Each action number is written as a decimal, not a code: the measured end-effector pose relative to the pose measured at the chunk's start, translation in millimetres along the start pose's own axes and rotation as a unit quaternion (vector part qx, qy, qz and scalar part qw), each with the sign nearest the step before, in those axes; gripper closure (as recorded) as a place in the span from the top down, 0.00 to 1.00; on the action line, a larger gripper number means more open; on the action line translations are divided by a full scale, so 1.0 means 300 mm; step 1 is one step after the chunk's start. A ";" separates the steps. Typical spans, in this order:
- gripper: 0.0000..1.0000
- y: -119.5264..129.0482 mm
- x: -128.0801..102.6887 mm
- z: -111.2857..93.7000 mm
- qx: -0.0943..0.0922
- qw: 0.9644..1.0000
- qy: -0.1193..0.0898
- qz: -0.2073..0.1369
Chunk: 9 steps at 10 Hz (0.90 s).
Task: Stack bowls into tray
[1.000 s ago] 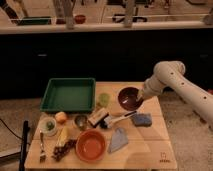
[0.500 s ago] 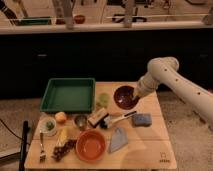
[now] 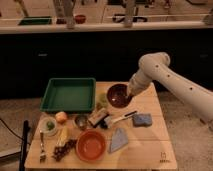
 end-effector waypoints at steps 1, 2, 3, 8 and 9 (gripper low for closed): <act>0.00 0.011 -0.010 -0.002 0.000 1.000 -0.001 0.000; 0.00 0.008 -0.023 0.002 0.002 1.000 -0.004 -0.001; 0.00 -0.022 -0.040 0.012 0.009 1.000 -0.006 -0.007; 0.00 -0.170 -0.137 0.049 0.035 0.998 -0.026 -0.043; 0.00 -0.192 -0.149 0.054 0.039 0.997 -0.031 -0.053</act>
